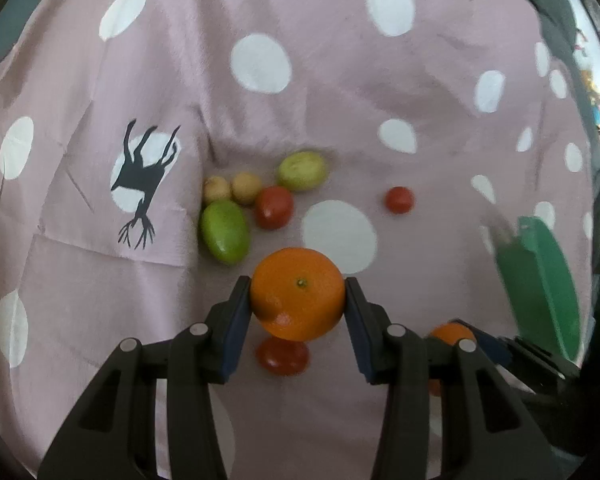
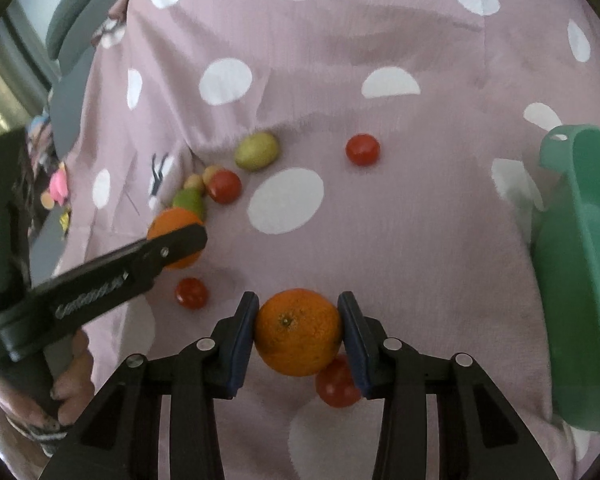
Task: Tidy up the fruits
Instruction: 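Carry the orange with the right tool over the green bowl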
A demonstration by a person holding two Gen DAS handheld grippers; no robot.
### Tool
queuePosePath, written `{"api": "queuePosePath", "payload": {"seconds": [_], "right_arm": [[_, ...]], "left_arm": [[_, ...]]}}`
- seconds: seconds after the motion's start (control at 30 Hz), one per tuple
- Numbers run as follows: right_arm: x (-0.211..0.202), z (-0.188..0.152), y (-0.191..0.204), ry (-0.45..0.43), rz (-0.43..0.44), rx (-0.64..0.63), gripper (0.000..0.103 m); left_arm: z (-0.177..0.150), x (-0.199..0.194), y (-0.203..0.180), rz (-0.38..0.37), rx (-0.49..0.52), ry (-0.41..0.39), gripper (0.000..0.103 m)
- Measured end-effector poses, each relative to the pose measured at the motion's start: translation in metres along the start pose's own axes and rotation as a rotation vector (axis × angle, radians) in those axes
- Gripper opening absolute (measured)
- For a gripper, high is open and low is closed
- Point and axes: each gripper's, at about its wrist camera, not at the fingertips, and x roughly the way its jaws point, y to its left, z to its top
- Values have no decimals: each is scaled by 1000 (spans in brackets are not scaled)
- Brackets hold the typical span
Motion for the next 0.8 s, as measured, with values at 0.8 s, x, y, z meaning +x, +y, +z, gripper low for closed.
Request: {"api": "queuePosePath", "payload": {"seconds": [0.8], "right_arm": [[-115,12,-56,-321,-6,168,43]], "left_arm": [[-20,-39,-126,-117,271,-130,45]]}}
